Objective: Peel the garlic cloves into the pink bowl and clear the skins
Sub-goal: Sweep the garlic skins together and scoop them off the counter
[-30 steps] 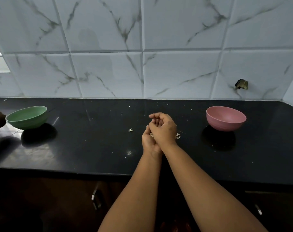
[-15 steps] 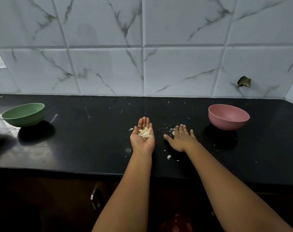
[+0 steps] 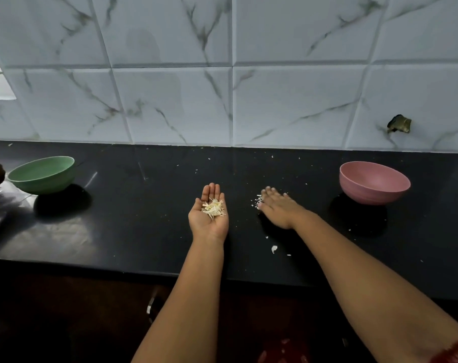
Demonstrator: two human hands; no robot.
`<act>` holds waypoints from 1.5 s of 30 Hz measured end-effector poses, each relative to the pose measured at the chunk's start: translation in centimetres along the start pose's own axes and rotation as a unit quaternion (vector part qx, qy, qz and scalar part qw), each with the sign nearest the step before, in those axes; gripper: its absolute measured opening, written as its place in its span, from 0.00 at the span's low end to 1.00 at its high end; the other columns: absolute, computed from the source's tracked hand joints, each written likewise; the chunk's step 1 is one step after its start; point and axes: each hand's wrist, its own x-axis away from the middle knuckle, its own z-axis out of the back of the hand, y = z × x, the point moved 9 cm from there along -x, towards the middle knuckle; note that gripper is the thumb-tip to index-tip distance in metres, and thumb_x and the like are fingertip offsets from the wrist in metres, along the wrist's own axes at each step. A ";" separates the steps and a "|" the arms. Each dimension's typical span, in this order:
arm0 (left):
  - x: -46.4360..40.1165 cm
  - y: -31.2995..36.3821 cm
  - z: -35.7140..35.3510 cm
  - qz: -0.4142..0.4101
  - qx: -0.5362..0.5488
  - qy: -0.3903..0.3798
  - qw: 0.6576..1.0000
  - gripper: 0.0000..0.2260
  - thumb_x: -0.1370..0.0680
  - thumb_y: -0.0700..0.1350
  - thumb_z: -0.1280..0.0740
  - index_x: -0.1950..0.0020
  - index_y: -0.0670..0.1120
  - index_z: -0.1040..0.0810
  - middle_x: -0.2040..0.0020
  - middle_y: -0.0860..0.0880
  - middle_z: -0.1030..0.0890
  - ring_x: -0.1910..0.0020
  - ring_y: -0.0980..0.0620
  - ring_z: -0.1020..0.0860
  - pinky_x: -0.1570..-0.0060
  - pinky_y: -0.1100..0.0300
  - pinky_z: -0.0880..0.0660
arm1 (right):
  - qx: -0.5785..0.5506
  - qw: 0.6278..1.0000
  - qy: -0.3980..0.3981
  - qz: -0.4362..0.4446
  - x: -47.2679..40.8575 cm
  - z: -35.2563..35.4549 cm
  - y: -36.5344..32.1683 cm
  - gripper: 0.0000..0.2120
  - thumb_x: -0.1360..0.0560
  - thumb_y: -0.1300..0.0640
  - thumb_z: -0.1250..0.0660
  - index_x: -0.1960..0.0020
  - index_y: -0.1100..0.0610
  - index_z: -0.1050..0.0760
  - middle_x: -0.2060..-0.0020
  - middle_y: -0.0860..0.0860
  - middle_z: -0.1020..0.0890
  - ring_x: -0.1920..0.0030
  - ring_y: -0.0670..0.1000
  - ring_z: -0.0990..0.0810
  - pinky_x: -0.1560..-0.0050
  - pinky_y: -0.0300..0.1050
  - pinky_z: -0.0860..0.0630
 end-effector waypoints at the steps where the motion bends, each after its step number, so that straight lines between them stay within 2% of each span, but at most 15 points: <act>1: -0.1 0.3 -0.1 -0.003 0.003 -0.002 1.000 0.19 0.15 0.45 0.49 0.48 0.38 0.21 0.46 0.41 0.18 0.34 0.46 0.24 0.36 0.53 0.29 | -0.034 0.999 -0.003 0.025 -0.2 -0.1 -1.4 0.27 0.16 0.46 0.56 0.21 0.57 0.55 0.21 0.52 0.55 0.21 0.50 0.57 0.24 0.49 0.59; 4: 0.0 1.4 -0.4 -0.014 0.000 -0.005 1.000 0.19 0.15 0.45 0.49 0.48 0.38 0.21 0.47 0.41 0.18 0.34 0.46 0.24 0.38 0.53 0.28 | -0.110 0.986 0.114 0.059 -0.4 2.5 -3.2 0.21 0.16 0.50 0.46 0.26 0.57 0.33 0.23 0.53 0.39 0.23 0.52 0.42 0.25 0.47 0.45; 6: 0.1 2.7 -0.4 -0.028 -0.003 -0.003 1.000 0.19 0.15 0.46 0.49 0.49 0.38 0.21 0.48 0.42 0.18 0.34 0.46 0.24 0.38 0.54 0.28 | -0.111 0.962 0.245 0.055 0.1 5.2 -3.8 0.12 0.22 0.52 0.33 0.46 0.59 0.17 0.36 0.54 0.22 0.35 0.55 0.25 0.35 0.48 0.30; 8: 0.2 4.1 -0.4 -0.044 -0.007 -0.001 0.999 0.19 0.15 0.45 0.50 0.49 0.39 0.21 0.46 0.42 0.18 0.34 0.46 0.24 0.38 0.54 0.29 | -0.127 0.954 0.262 0.072 0.0 5.8 -5.9 0.08 0.31 0.55 0.24 0.58 0.59 0.17 0.48 0.53 0.18 0.45 0.54 0.21 0.43 0.48 0.26; 9: 0.2 4.8 -0.3 -0.050 -0.008 0.001 0.999 0.20 0.15 0.45 0.50 0.49 0.38 0.21 0.44 0.42 0.19 0.33 0.46 0.25 0.38 0.53 0.29 | -0.116 0.960 0.235 0.103 -0.4 5.3 -7.8 0.08 0.32 0.55 0.24 0.56 0.57 0.18 0.47 0.53 0.19 0.43 0.54 0.22 0.41 0.47 0.27; 11: 0.1 5.7 -0.2 -0.059 -0.001 0.003 0.998 0.20 0.15 0.45 0.51 0.49 0.38 0.22 0.42 0.42 0.20 0.32 0.46 0.26 0.36 0.53 0.31 | -0.053 0.973 0.144 0.175 -1.3 2.8 -12.7 0.15 0.25 0.52 0.30 0.40 0.56 0.21 0.33 0.55 0.26 0.29 0.55 0.32 0.29 0.47 0.38; 14: 0.1 6.7 -0.1 -0.068 0.016 0.000 0.998 0.20 0.15 0.45 0.51 0.49 0.38 0.22 0.40 0.41 0.22 0.30 0.45 0.28 0.34 0.53 0.33 | 0.060 0.982 0.018 0.180 -2.3 -2.1 -16.5 0.26 0.17 0.47 0.51 0.21 0.55 0.48 0.21 0.52 0.49 0.21 0.53 0.56 0.25 0.59 0.59; 16: 0.3 7.1 0.0 -0.071 0.017 -0.001 0.997 0.20 0.15 0.45 0.51 0.49 0.38 0.22 0.39 0.41 0.22 0.30 0.46 0.28 0.34 0.53 0.33 | 0.126 0.983 0.004 0.137 -2.9 -3.3 -16.3 0.30 0.18 0.44 0.58 0.20 0.56 0.57 0.21 0.52 0.54 0.22 0.52 0.62 0.26 0.61 0.65; 24: 1.2 5.6 0.0 -0.045 0.017 0.012 0.999 0.20 0.15 0.45 0.51 0.48 0.38 0.22 0.38 0.42 0.22 0.32 0.46 0.26 0.37 0.53 0.30 | 0.189 0.977 -0.007 -0.098 -1.5 -0.7 -6.1 0.40 0.22 0.33 0.63 0.21 0.62 0.57 0.21 0.57 0.55 0.23 0.54 0.66 0.26 0.61 0.69; 27: 1.8 3.8 -0.2 -0.015 0.021 0.018 1.000 0.20 0.15 0.45 0.51 0.47 0.38 0.22 0.37 0.42 0.22 0.32 0.46 0.26 0.37 0.53 0.30 | 0.122 0.985 -0.020 -0.122 -0.4 0.3 -3.3 0.38 0.21 0.35 0.62 0.21 0.60 0.53 0.21 0.56 0.55 0.23 0.55 0.66 0.28 0.64 0.68; 29: 2.6 2.3 -0.1 0.013 0.032 0.021 0.999 0.20 0.15 0.45 0.51 0.48 0.37 0.22 0.39 0.42 0.21 0.32 0.45 0.26 0.35 0.52 0.31 | 0.001 0.994 0.031 -0.102 -0.5 3.0 -1.7 0.31 0.18 0.41 0.57 0.22 0.58 0.45 0.21 0.55 0.51 0.22 0.56 0.61 0.27 0.66 0.63; 33: 5.1 -0.7 0.4 0.079 0.034 0.017 0.996 0.21 0.15 0.44 0.51 0.47 0.35 0.22 0.46 0.37 0.19 0.32 0.43 0.26 0.34 0.50 0.32 | -0.214 0.966 0.132 -0.059 -0.1 6.4 2.9 0.19 0.17 0.52 0.47 0.29 0.53 0.30 0.27 0.54 0.31 0.25 0.55 0.38 0.29 0.47 0.42; 35: 6.5 -2.1 0.7 0.104 0.027 0.016 0.994 0.21 0.15 0.44 0.51 0.45 0.34 0.22 0.47 0.36 0.19 0.33 0.41 0.26 0.33 0.49 0.32 | -0.215 0.967 0.132 -0.047 0.4 5.2 3.0 0.18 0.17 0.54 0.45 0.30 0.55 0.28 0.29 0.54 0.28 0.28 0.53 0.33 0.31 0.42 0.40; 39: 8.4 -3.9 1.3 0.125 0.021 0.022 0.992 0.20 0.16 0.43 0.50 0.44 0.32 0.22 0.47 0.34 0.19 0.33 0.39 0.26 0.34 0.47 0.32 | -0.155 0.985 0.072 -0.005 0.0 2.3 0.0 0.20 0.17 0.53 0.46 0.27 0.56 0.32 0.25 0.53 0.34 0.24 0.51 0.39 0.26 0.42 0.47; 45: 9.9 -4.4 1.7 0.119 -0.013 0.036 0.992 0.21 0.15 0.44 0.51 0.42 0.32 0.24 0.40 0.35 0.22 0.30 0.40 0.29 0.30 0.47 0.35 | -0.191 0.979 0.051 0.058 2.9 1.3 -3.3 0.18 0.18 0.54 0.45 0.31 0.55 0.26 0.28 0.51 0.29 0.27 0.48 0.34 0.27 0.40 0.43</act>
